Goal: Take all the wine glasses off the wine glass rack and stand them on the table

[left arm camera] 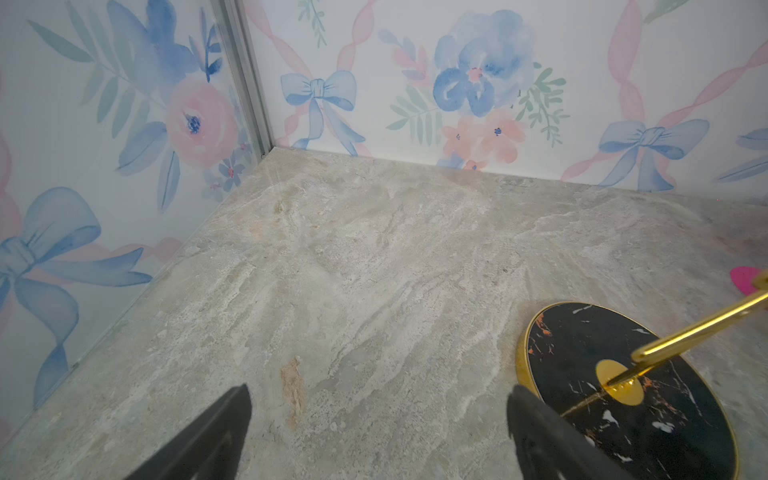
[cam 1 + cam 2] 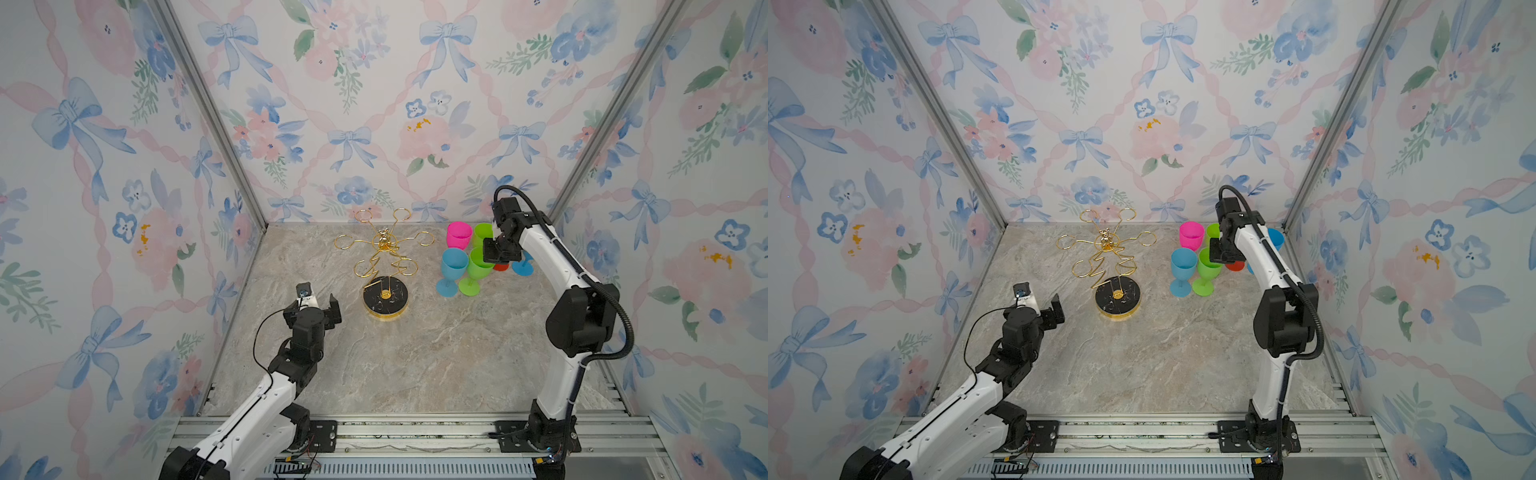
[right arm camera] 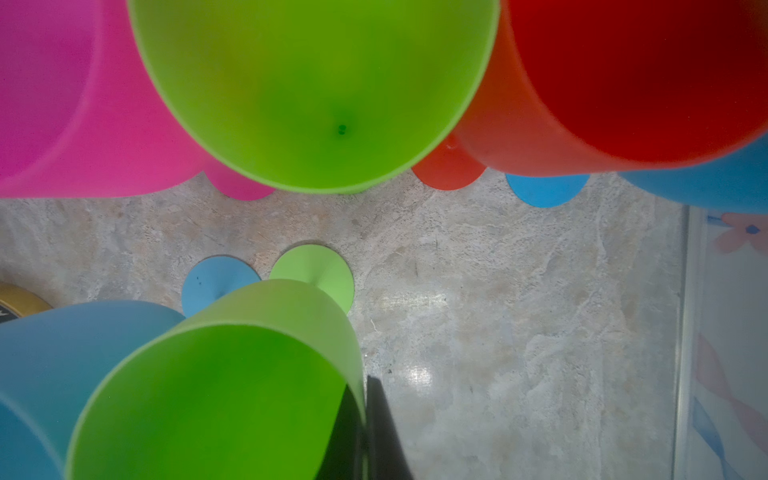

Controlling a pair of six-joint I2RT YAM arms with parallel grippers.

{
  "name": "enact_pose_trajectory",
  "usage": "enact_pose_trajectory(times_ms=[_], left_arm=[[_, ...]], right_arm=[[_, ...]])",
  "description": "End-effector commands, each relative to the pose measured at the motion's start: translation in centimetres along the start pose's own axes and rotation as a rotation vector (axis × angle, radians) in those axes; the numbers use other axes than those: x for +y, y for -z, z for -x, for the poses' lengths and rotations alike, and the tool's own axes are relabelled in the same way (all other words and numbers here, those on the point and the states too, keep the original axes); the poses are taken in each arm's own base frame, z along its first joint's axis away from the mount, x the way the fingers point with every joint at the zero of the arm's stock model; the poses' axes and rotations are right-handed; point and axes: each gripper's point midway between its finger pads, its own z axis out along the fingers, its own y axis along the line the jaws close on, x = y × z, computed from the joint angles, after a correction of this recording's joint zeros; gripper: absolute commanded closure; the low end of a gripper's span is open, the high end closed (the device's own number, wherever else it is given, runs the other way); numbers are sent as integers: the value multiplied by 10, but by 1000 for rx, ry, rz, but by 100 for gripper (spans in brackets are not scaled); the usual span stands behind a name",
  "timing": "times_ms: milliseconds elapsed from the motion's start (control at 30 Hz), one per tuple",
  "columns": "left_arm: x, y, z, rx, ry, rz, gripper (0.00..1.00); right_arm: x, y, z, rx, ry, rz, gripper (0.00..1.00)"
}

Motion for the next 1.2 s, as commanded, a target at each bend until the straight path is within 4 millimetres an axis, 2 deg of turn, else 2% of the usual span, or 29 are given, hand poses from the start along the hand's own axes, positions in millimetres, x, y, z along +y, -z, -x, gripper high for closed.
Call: enact_pose_trajectory(times_ms=[0,367,600,800,933,1033,1067,1167], left_arm=[[0,0,1,-14,31,-8,2],[2,0,2,-16,37,-4,2],[3,-2,3,-19,44,-2,2],[5,-6,1,-19,41,-4,2],[6,-10,-2,-20,31,-5,2],[12,-11,-4,-26,33,13,2],[14,-12,-4,-29,38,20,2],[23,-15,-5,-38,51,38,2]], right_arm=[[-5,4,6,-16,6,-2,96],[-2,9,7,-22,15,17,82],[-1,27,11,-57,12,38,75],[-4,56,18,-144,2,64,58],[-12,72,23,-248,-35,107,41],[-23,78,21,-321,-66,114,32],[-27,86,19,-358,-74,111,29],[-44,89,13,-432,-108,72,18]])
